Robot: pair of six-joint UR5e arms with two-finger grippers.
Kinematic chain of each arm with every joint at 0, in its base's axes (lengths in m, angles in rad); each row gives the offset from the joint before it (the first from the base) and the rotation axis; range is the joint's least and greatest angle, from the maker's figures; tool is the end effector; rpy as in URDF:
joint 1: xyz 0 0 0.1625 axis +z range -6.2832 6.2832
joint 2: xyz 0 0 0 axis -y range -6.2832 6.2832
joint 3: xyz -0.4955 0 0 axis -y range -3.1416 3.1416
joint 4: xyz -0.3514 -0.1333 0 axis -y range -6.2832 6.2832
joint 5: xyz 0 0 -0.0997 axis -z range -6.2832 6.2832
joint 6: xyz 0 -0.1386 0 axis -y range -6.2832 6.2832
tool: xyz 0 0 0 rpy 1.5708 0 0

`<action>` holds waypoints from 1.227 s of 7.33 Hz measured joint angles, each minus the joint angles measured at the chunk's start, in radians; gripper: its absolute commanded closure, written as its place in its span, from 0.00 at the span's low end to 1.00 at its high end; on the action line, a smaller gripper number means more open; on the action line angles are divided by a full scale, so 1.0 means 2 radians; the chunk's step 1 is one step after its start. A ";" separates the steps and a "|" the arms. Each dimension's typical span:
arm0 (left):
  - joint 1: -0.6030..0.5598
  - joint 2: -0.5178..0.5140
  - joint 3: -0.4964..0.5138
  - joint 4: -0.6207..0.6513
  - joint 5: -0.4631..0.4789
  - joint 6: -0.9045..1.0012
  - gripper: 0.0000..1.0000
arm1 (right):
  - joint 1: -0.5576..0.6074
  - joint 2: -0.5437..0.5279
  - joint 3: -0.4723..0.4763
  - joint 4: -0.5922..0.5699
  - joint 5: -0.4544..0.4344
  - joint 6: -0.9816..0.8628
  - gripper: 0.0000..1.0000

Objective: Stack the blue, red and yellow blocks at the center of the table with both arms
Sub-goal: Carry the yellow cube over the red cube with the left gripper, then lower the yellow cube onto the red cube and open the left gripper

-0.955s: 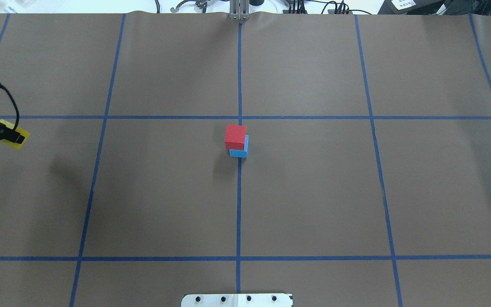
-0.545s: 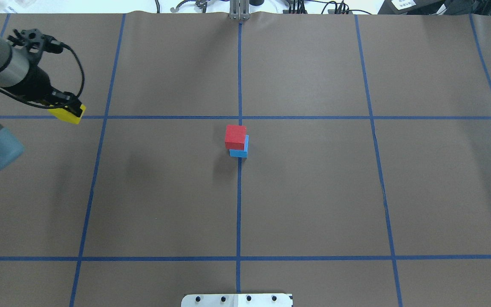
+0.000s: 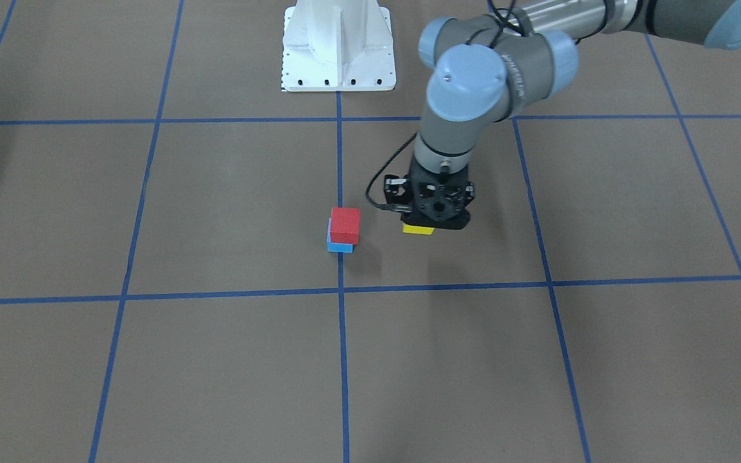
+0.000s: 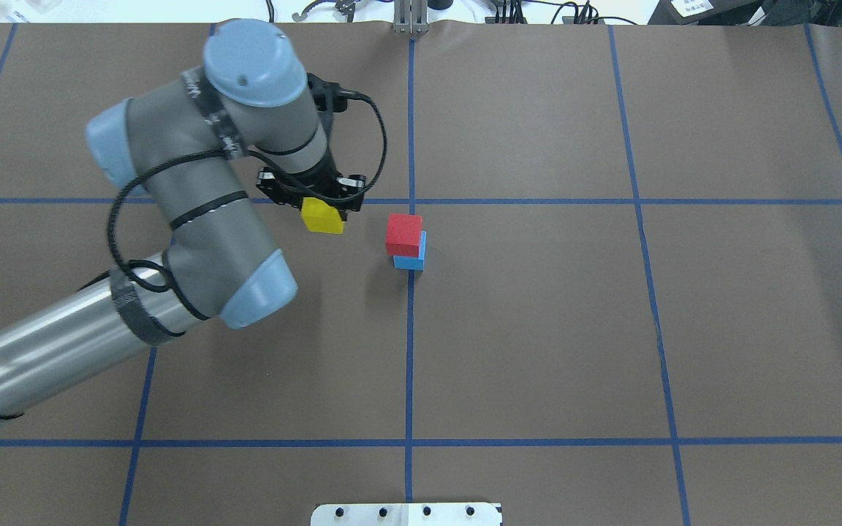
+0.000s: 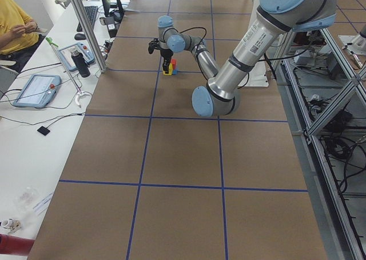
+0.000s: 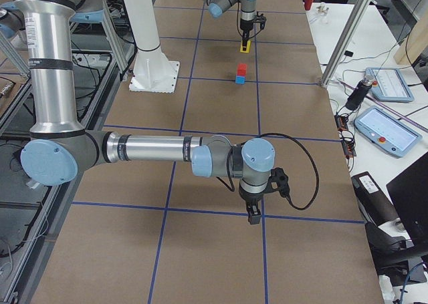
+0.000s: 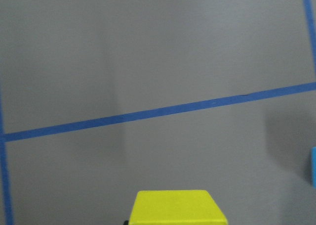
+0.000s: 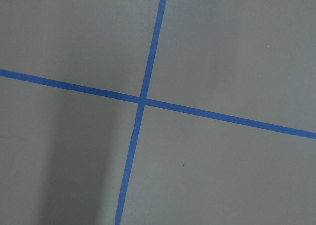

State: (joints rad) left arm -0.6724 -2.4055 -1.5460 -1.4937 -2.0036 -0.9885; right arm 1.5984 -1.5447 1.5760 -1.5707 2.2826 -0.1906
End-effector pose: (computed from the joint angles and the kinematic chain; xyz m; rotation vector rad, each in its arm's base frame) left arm 0.5539 -0.5370 0.2675 0.0888 0.8256 0.0737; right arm 0.0556 -0.4657 0.7486 0.1075 -0.7051 -0.1672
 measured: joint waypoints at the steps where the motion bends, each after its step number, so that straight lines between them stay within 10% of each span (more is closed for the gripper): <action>1: 0.015 -0.041 0.033 0.000 0.008 -0.023 0.94 | 0.000 0.000 0.000 0.000 0.000 0.000 0.00; 5: 0.044 -0.069 0.058 0.000 0.027 -0.037 0.72 | 0.000 0.000 0.000 0.000 0.000 0.000 0.00; 9: 0.045 -0.070 0.057 0.000 0.028 -0.037 0.71 | 0.000 0.000 0.000 0.000 0.000 0.000 0.00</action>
State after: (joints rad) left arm -0.5815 -2.5463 -1.4324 -1.4941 -1.9481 -1.0617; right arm 1.5984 -1.5447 1.5752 -1.5708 2.2826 -0.1902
